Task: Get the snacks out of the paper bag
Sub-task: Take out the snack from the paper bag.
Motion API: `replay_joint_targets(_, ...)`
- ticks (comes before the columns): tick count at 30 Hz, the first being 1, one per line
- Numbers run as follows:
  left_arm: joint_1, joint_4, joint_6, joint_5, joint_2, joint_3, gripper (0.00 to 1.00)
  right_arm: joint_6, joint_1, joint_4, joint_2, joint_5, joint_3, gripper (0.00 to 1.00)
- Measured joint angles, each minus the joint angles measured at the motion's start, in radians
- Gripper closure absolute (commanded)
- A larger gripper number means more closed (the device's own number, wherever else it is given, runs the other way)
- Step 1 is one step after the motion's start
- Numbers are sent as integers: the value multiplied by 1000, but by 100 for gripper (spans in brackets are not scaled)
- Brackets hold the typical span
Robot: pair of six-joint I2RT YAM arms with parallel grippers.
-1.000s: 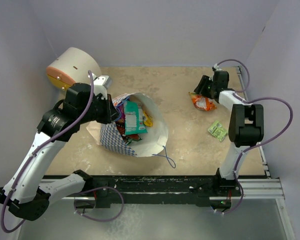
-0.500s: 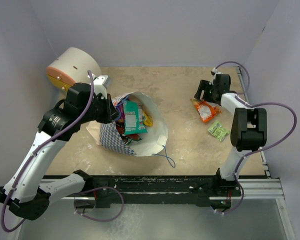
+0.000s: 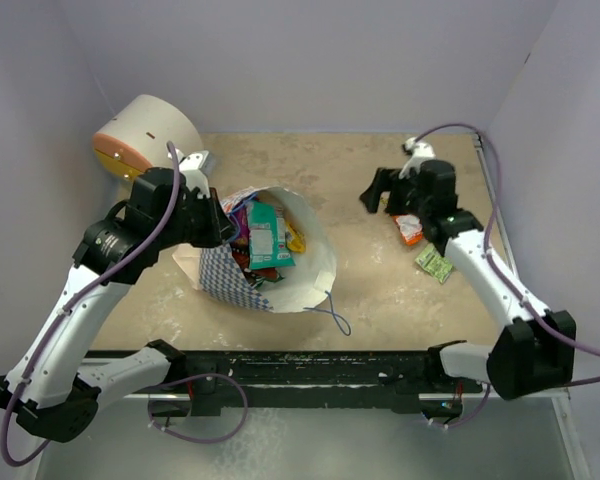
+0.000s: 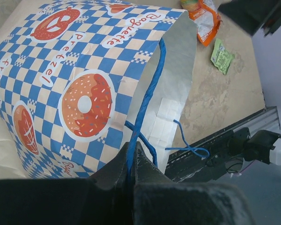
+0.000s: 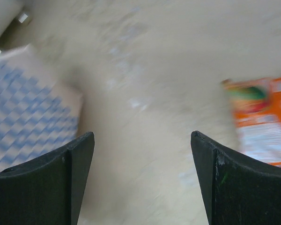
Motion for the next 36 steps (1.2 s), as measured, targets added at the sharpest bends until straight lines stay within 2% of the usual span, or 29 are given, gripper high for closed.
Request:
replay_joint_targets(4,0,-16,-39,11,-3,0,100,61,225,-21,-127,-29,-116,16)
replay_joint_targets(8,0,-10,-76,65,-14,-28,100,164,383,-29,-282,-16,-214,19)
replay_joint_targets(13,0,-34,-96,126,-7,-32,100,296,593,39,-389,78,-272,26)
replay_joint_targets(17,0,-52,-111,137,-8,-32,100,353,813,94,-296,253,-243,26)
replay_joint_targets(21,0,-58,-133,124,-27,-34,100,365,953,166,-130,463,-212,27)
replay_joint_targets(23,0,-55,-150,116,-43,-42,100,361,981,195,-52,543,-195,27)
replay_joint_targets(29,0,-36,-203,98,-69,-69,100,337,1024,304,181,774,-92,36)
replay_joint_targets(36,0,-11,-234,82,-55,-69,100,275,1028,446,313,898,-82,41)
